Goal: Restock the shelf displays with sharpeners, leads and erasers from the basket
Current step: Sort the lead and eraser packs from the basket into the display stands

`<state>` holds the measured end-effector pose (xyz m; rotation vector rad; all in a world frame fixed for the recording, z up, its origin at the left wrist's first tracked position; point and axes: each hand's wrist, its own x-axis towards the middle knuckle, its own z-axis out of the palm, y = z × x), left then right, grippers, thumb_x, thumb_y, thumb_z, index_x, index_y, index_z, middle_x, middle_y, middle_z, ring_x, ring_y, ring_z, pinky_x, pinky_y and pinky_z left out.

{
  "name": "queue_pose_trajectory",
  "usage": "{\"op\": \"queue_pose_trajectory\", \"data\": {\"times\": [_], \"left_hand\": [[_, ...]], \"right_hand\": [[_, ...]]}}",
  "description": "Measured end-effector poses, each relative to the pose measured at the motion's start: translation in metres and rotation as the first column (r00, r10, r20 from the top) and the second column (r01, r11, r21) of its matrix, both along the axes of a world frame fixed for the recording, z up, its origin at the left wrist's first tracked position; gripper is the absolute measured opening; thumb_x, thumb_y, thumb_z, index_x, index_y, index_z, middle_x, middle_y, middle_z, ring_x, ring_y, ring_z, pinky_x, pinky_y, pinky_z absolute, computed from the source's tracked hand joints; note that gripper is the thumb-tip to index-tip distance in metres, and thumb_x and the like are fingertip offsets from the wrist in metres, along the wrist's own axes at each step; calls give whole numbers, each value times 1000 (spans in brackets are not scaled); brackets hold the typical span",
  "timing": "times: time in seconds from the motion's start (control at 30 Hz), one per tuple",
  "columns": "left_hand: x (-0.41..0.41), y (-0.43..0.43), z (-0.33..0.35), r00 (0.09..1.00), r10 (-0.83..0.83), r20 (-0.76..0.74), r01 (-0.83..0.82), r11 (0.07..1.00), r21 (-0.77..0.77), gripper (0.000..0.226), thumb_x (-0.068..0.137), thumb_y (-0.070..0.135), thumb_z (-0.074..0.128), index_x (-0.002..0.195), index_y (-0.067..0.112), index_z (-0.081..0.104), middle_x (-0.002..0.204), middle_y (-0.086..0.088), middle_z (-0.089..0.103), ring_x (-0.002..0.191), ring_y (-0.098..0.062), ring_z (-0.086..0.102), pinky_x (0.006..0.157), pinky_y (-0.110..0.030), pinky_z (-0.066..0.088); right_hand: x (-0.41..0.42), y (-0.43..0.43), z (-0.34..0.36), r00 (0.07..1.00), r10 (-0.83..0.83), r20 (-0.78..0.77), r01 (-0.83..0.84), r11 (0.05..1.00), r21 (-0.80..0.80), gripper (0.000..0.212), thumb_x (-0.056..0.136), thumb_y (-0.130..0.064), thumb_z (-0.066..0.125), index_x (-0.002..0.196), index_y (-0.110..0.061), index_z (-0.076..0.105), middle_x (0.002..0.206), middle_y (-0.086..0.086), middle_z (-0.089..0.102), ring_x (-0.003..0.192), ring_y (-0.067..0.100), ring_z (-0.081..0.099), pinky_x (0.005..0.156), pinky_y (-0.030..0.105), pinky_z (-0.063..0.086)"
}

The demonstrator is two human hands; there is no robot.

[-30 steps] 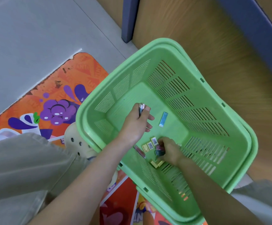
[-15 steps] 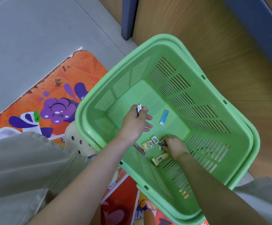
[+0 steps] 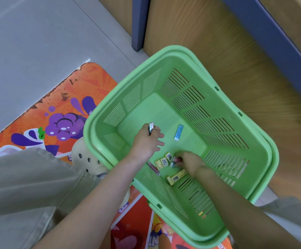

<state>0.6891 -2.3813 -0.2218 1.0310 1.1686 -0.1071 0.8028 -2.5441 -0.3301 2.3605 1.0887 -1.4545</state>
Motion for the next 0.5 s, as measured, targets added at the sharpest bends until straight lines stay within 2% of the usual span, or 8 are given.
{"op": "queue_pose_trajectory", "data": {"times": [0.07, 0.1, 0.17, 0.23, 0.3, 0.37, 0.43, 0.5], "left_hand": [[-3, 2, -5, 997, -57, -48, 60, 997, 59, 18, 102, 18, 35, 106, 8, 50, 102, -5, 56, 87, -21, 55, 85, -39, 48], [-4, 3, -7, 995, -73, -69, 78, 994, 72, 21, 102, 20, 36, 108, 8, 52, 103, -6, 55, 89, -20, 52, 87, -40, 46], [-5, 5, -6, 994, -77, -81, 81, 996, 46, 24, 102, 24, 38, 114, 11, 54, 109, -4, 55, 97, -20, 52, 94, -39, 43], [-3, 5, -3, 995, -77, -59, 77, 997, -5, 26, 102, 27, 38, 118, 14, 55, 115, -1, 58, 104, -18, 55, 97, -36, 42], [0, 4, 4, 998, -61, -1, 61, 995, -81, 21, 103, 27, 38, 106, 20, 56, 103, 1, 61, 90, -12, 58, 90, -32, 42], [2, 3, 8, 997, -18, 70, 29, 989, -148, 20, 102, 29, 39, 98, 21, 56, 94, -1, 64, 85, -14, 61, 88, -33, 48], [2, 3, 9, 993, 1, 118, 17, 988, -154, 22, 99, 32, 44, 105, 14, 56, 93, -5, 65, 85, -18, 64, 86, -35, 54], [3, 4, 10, 988, 1, 155, 22, 989, -144, 24, 97, 32, 50, 106, 10, 56, 87, -4, 65, 74, -13, 65, 77, -31, 58]], "right_hand": [[-2, 14, 16, 970, -233, -76, 239, 967, 91, 6, 89, -31, 63, 86, -28, 60, 83, -7, 63, 78, 14, 58, 69, 25, 42], [-4, 22, 27, 937, -329, -120, 344, 929, 137, 12, 90, -30, 62, 79, -28, 57, 76, -7, 60, 72, 13, 55, 66, 24, 41], [-9, 40, 52, 824, -500, -267, 557, 803, 212, 16, 91, -25, 61, 78, -18, 59, 72, 4, 59, 64, 20, 52, 66, 24, 41], [-16, 56, 78, 682, -603, -413, 721, 649, 243, 15, 92, -20, 60, 84, -8, 63, 77, 9, 63, 67, 21, 57, 73, 24, 49], [-24, 68, 97, 619, -617, -486, 778, 566, 273, 9, 92, -19, 61, 83, -16, 63, 81, 4, 65, 76, 19, 61, 84, 36, 53], [-32, 75, 110, 663, -562, -495, 740, 594, 315, 7, 94, -19, 57, 99, -21, 62, 97, 6, 65, 92, 19, 64, 93, 41, 51], [-37, 75, 119, 776, -459, -433, 621, 678, 394, 26, 99, -15, 47, 124, -18, 56, 115, 6, 56, 99, 10, 59, 98, 20, 44], [-38, 71, 128, 888, -370, -273, 460, 719, 522, 34, 99, -7, 43, 132, -11, 53, 115, 2, 48, 93, 2, 48, 86, -2, 31]]}}
